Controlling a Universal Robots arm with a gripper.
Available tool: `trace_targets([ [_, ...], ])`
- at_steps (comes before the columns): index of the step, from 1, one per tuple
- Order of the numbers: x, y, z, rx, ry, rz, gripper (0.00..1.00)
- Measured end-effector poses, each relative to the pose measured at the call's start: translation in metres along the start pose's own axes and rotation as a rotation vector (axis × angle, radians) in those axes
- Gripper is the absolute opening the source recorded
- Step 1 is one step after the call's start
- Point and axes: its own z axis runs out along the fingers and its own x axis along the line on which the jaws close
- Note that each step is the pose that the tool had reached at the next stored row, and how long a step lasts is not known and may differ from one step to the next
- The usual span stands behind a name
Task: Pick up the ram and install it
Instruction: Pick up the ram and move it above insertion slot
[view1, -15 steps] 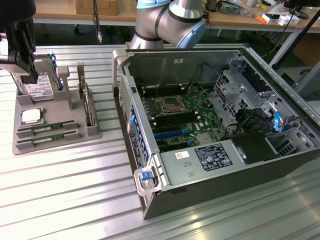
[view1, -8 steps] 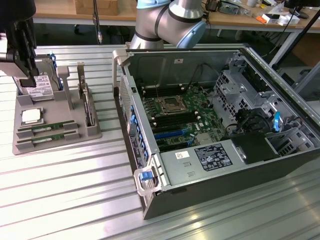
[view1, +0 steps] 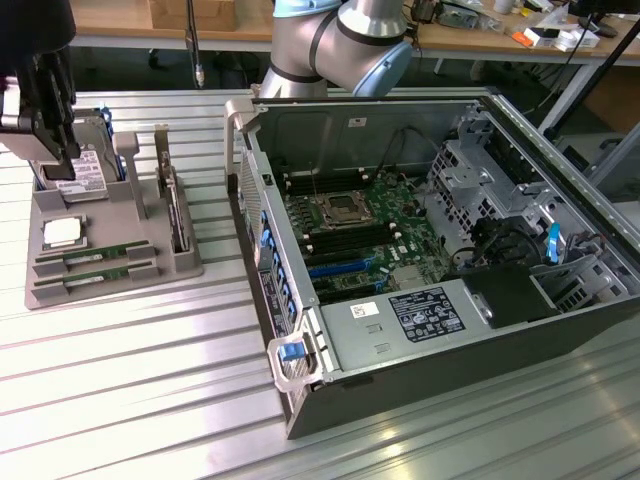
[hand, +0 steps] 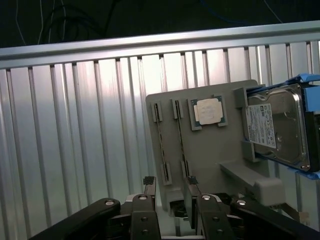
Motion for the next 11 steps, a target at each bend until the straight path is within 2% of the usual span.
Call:
trace_targets([
  [11,0.0002,-0.0006,0.0089,0.0,0.0,0.0,0.36],
])
